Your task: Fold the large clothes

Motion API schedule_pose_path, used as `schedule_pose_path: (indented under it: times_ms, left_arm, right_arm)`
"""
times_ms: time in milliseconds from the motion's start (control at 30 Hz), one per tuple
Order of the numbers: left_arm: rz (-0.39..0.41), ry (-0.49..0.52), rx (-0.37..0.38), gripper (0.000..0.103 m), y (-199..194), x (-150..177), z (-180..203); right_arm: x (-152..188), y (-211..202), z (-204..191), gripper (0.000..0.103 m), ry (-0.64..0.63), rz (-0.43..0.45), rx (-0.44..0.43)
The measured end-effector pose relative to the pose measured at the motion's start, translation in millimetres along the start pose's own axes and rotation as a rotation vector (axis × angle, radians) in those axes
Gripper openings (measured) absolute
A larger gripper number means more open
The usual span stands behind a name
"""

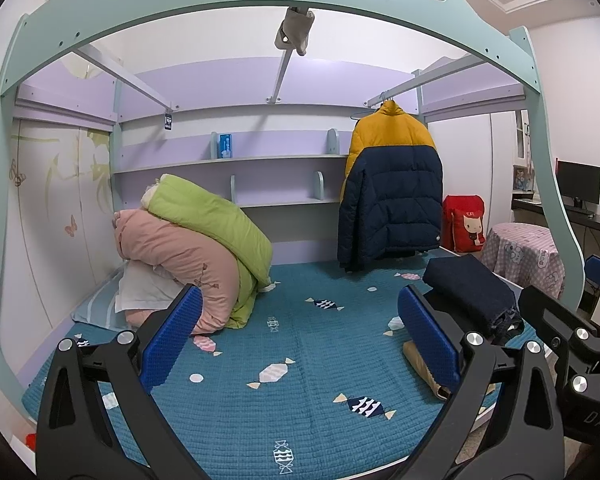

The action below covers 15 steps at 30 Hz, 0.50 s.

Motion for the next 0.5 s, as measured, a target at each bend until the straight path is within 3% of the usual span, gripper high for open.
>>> schedule_pose_path:
  times_ms: [500]
  left_arm:
    - [0.001,-0.002,-0.002,0.098,0.8,-1.2,-1.4]
  right_arm:
    - [1.3,2.4,4.7,0.096,-0.001,0.001,0.0]
Point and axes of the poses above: each gripper's, at about its wrist camera, not at the fingertips, and y roughly the way its jaws point, z to its right, x to its underside, the point moved 1 cm from there along y, roughly the way its jaws point, and after that the axes turned 14 degrees about -z, right-handed, at the moved point
